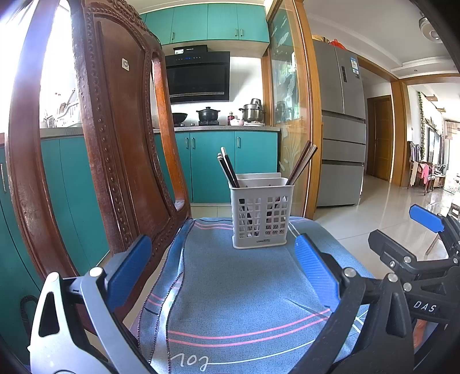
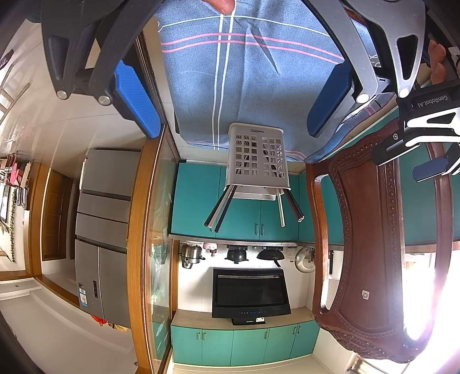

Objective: Organize utensils

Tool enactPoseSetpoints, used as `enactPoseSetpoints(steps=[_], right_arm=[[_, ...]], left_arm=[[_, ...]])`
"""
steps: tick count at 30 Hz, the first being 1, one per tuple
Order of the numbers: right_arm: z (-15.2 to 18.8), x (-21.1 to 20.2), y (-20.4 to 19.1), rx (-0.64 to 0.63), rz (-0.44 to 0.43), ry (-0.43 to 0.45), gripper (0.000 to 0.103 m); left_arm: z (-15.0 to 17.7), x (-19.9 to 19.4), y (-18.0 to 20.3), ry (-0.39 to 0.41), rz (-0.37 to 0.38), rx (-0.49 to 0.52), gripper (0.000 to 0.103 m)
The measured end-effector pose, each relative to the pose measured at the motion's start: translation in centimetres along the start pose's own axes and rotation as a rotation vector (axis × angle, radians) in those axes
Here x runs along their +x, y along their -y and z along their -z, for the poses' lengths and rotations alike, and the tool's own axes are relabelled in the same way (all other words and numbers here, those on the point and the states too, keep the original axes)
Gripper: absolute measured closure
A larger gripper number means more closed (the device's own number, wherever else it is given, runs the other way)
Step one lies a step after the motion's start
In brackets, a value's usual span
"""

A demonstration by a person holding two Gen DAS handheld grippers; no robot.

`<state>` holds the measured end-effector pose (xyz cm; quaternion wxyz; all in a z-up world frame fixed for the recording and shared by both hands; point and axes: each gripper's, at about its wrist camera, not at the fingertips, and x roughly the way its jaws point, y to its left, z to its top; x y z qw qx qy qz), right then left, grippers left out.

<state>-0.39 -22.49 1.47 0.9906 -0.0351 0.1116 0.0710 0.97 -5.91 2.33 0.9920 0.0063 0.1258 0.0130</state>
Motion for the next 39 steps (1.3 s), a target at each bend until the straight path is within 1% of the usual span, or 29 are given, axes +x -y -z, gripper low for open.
enactPoseSetpoints(steps=[26, 36, 39], right_arm=[[0.1, -0.1, 0.3, -0.005, -0.002, -0.001, 0.003], [0.2, -0.1, 0.4, -0.007, -0.002, -0.002, 0.003], [0.2, -0.1, 0.4, -0.007, -0.002, -0.002, 0.003]], left_arm=[[0.0, 0.1, -0.1, -0.001, 0.001, 0.004, 0.004], [0.3, 0.7, -0.9, 0.011, -0.004, -0.007, 0.004], [0.4, 0.9, -1.1, 0.003, 0.006, -0.004, 0.004]])
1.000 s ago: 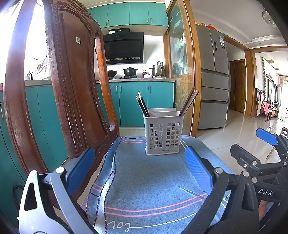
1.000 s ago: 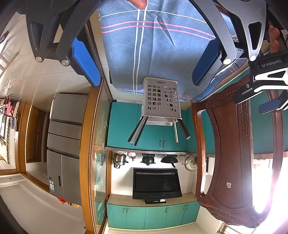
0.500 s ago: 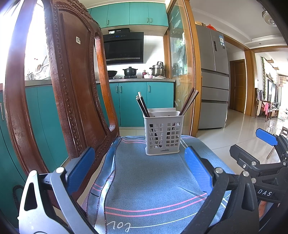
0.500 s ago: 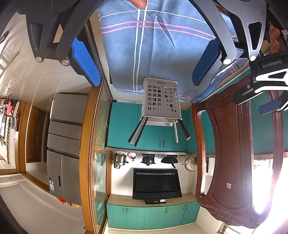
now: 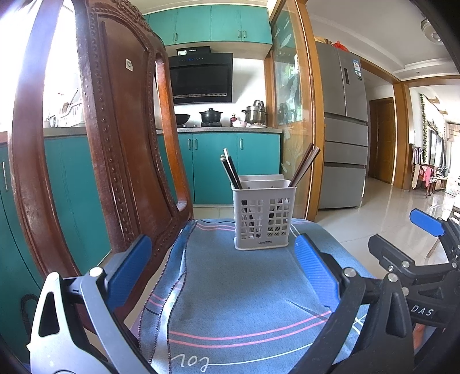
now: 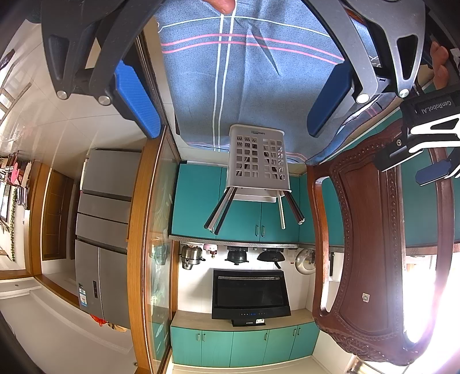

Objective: Organize utensils

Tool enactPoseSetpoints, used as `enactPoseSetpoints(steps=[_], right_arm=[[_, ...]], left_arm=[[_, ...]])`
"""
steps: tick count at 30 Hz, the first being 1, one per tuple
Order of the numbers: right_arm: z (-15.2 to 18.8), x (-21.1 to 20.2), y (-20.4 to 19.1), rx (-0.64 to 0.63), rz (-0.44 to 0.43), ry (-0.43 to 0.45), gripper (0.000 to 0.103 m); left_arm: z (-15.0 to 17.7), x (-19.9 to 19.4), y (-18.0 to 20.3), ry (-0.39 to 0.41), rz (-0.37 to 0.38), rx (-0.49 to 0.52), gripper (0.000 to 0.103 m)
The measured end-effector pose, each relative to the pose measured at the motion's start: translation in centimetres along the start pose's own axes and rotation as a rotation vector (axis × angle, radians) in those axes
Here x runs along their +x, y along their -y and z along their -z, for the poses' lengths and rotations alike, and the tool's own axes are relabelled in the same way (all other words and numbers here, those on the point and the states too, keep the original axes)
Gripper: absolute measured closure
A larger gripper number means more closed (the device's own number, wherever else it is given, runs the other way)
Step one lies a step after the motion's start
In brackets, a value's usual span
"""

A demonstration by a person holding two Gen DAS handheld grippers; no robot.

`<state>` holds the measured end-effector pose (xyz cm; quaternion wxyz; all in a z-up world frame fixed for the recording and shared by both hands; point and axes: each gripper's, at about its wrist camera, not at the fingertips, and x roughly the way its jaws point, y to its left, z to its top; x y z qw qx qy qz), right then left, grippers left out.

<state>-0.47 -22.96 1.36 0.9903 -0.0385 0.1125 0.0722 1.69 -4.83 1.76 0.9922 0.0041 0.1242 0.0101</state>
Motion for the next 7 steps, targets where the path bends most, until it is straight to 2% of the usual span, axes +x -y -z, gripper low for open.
enactPoseSetpoints(steps=[4, 7], right_arm=[[0.1, 0.0, 0.1, -0.001, 0.001, -0.002, 0.003], [0.3, 0.4, 0.3, -0.003, 0.011, -0.018, 0.003]], left_arm=[[0.2, 0.5, -0.2, -0.02, 0.015, -0.002, 0.004], [0.5, 1.7, -0.5, -0.064, 0.024, -0.013, 0.004]])
